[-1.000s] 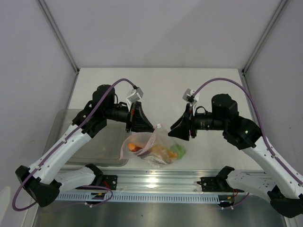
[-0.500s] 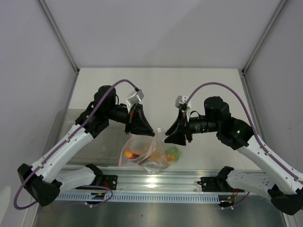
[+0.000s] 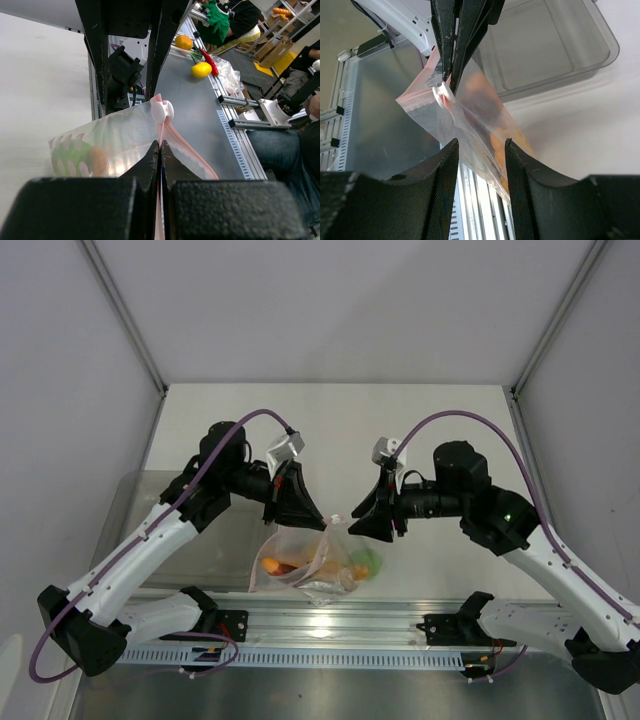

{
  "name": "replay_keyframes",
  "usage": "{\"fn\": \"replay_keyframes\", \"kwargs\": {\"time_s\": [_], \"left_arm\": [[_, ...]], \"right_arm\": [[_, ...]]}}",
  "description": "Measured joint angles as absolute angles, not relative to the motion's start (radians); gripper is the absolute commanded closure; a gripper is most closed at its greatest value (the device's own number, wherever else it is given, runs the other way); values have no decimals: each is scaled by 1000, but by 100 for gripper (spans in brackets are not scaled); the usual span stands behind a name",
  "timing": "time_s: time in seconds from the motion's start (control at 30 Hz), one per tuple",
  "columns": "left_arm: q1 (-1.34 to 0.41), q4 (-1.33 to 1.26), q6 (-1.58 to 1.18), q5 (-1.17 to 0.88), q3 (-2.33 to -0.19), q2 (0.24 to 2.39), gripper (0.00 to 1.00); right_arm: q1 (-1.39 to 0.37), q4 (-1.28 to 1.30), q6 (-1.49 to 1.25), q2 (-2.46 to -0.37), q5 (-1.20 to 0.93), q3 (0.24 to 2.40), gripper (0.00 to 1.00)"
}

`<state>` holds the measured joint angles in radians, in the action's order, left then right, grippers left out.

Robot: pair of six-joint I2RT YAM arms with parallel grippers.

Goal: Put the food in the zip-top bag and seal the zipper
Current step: Adjust the zipper food storage bag at the center of the board.

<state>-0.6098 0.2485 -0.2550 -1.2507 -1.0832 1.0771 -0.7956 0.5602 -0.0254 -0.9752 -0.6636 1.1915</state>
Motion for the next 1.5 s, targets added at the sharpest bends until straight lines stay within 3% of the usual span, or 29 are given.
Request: {"fn": "replay_keyframes", "kwargs": {"time_s": [0.37,0.47,0.63,0.8,0.87,0.9,1.07,1.1,1.23,1.37,1.5], "left_arm": [[-610,232,-280,-1265,-1078,1077,99],[-610,210,-294,-1269,-1071,1077,99],[-610,191,-316,-1274,-1064,1077,99],[-610,194,-316,-1280,-1059,1077,99],[-610,203,-311,-1278,-1059,1075,86],[-610,208,-303,-1271,-1059,1072,72],[-608,282,-255,-1161,-1059,1030,43],[-607,295,-249,-1124,-1058,1015,32],[-605,297,-243,-1035,-1036,933,13],[-607,268,-243,-989,-1024,850,4],[-641,265,-231,-928,-1024,829,3]], "right_arm": [[-819,503,-31,-1056,-807,1176,60],[-827,468,-41,-1066,-860,1176,71],[-830,408,-68,-1087,-934,1165,97],[-830,359,-105,-1096,-984,1143,100],[-830,345,-123,-1096,-985,1135,100],[-831,340,-134,-1096,-983,1131,100],[-834,330,-186,-1088,-935,1099,100],[-834,331,-194,-1082,-923,1093,100],[-835,333,-234,-1054,-878,1082,100],[-835,342,-283,-1050,-844,1083,100],[-842,355,-332,-1064,-813,1093,100]]}}
